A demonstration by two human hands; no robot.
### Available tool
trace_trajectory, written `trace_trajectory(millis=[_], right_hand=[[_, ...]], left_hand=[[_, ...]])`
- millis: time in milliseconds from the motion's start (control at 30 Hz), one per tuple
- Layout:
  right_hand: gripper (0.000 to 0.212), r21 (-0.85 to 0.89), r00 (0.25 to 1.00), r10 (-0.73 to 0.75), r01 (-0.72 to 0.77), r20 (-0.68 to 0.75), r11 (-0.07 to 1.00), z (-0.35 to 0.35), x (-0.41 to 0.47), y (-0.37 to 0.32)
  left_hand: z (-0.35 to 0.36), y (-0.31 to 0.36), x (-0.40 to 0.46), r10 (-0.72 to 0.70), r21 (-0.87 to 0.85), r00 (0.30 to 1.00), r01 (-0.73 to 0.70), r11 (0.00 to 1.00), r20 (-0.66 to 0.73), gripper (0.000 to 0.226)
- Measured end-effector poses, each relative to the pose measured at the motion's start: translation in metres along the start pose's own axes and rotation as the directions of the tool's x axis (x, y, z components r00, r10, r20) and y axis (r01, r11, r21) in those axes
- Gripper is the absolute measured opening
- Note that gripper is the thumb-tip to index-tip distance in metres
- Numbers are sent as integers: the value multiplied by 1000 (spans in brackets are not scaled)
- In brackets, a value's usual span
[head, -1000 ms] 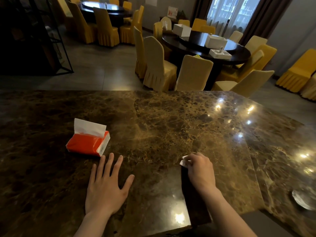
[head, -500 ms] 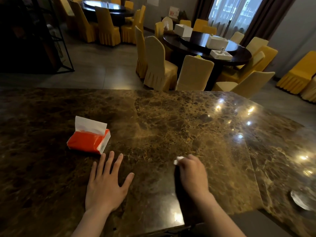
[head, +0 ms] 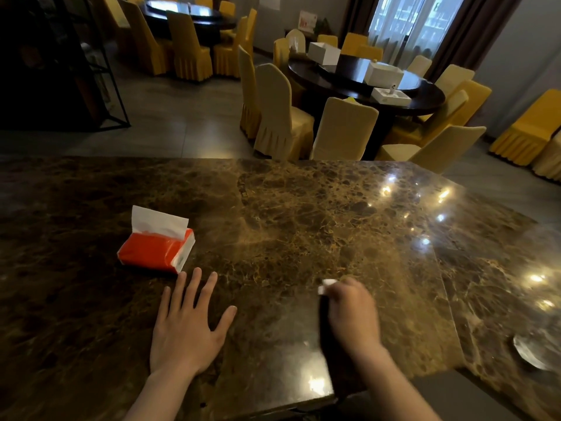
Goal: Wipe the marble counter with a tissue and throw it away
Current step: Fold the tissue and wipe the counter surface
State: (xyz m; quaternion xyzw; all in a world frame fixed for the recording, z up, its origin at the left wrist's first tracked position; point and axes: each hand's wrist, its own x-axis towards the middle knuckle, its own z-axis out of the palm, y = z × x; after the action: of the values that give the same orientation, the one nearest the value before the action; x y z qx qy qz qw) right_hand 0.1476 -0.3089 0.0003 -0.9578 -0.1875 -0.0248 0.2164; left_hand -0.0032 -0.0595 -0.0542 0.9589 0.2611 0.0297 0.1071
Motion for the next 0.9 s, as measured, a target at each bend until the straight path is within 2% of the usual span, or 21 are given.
trace_trajectory(millis=[100, 167, 233, 333, 400, 433, 567, 667, 700, 767, 900], right_hand=[[15, 12, 978, 194, -194, -75, 981, -10, 10, 13], [16, 17, 973, 211, -211, -96, 977, -1, 4, -6], [16, 55, 992, 101, -97, -79, 994, 17, -10, -40], [15, 103, 994, -107, 102, 36, 989, 43, -45, -93], [13, 121, 969, -233, 223, 78, 967, 41, -49, -94], [10, 90, 971, -230, 223, 71, 971, 36, -45, -82], [15, 14, 997, 71, -70, -22, 997, -3, -13, -12], [14, 8, 979, 190, -190, -78, 982, -4, -2, -13], [15, 29, 981, 177, -175, -83, 984, 3, -3, -24], [15, 71, 996, 52, -47, -71, 996, 21, -5, -58], [14, 104, 980, -185, 178, 69, 979, 40, -13, -91]], left_hand=[[0, 2, 1, -6, 16, 1000, 6, 1000, 8, 88], [1, 3, 1, -9, 14, 1000, 9, 1000, 4, 88], [0, 3, 1, -8, 17, 1000, 8, 1000, 5, 89], [0, 3, 1, -9, 23, 1000, 9, 1000, 15, 91], [-1, 1, 1, 1, 5, 1000, -1, 1000, 7, 92], [-1, 0, 1, 0, 8, 1000, 0, 1000, 11, 91], [1, 0, 1, 0, -6, 1000, 0, 1000, -8, 89], [3, 1, 2, -3, 11, 1000, 3, 1000, -2, 88], [3, 1, 1, -2, 5, 1000, 2, 1000, -5, 88], [4, 1, 2, -5, 6, 1000, 5, 1000, -13, 88], [2, 1, 2, -1, 29, 1000, 1, 1000, -10, 91]])
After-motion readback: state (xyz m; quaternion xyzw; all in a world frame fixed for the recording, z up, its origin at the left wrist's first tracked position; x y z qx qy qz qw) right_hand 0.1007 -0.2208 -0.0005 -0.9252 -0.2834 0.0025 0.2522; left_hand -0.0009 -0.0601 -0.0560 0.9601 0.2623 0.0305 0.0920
